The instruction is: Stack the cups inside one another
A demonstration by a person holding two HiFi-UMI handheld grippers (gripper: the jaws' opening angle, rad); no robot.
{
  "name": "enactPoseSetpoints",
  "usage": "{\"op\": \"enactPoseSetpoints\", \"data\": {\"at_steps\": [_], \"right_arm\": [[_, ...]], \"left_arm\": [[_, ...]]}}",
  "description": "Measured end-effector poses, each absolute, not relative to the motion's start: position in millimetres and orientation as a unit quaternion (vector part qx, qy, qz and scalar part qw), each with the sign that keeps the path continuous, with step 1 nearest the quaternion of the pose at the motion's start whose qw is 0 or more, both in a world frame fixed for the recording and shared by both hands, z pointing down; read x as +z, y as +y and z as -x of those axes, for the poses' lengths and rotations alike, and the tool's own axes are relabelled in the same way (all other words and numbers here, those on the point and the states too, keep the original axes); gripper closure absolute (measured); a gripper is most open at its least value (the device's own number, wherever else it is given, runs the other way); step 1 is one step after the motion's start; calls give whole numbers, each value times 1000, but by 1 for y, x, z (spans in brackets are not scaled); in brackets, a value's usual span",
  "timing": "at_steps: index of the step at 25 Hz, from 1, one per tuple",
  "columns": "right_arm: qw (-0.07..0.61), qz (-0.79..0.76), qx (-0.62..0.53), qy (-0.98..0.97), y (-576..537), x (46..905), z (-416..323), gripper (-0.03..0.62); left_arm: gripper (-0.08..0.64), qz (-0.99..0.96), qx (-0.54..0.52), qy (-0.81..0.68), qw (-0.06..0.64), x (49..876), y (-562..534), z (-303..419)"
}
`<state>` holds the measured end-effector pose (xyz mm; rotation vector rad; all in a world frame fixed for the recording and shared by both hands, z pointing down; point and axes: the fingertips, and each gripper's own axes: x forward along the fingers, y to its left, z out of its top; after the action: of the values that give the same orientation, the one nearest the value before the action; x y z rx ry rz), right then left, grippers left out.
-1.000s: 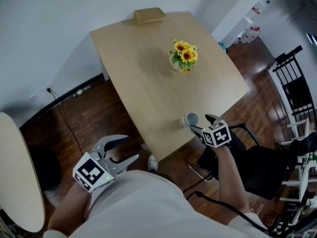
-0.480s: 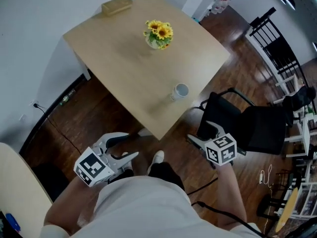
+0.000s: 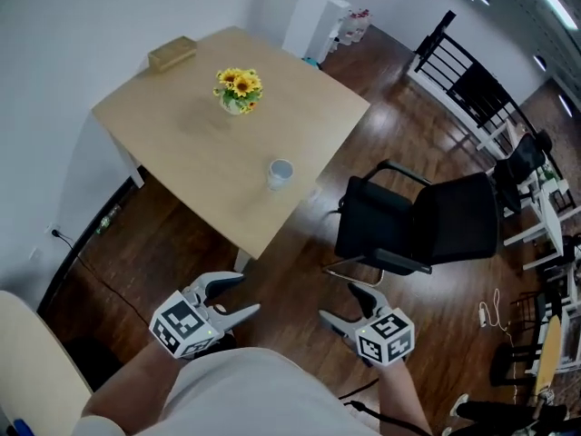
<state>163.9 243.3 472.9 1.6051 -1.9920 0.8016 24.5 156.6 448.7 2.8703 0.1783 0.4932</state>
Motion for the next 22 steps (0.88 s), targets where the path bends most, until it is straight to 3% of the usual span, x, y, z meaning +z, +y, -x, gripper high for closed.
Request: {"op": "enactPoseSetpoints", "data": {"at_steps": [8,22], "right_arm": [[207,-599,290,-717,365,478,-159,207],[204,-572,280,-743,459,491,-104,207]], "left_arm": [[318,-978,167,77,95,438,259,-41],[318,-968,212,29,130,476,377,40]]}}
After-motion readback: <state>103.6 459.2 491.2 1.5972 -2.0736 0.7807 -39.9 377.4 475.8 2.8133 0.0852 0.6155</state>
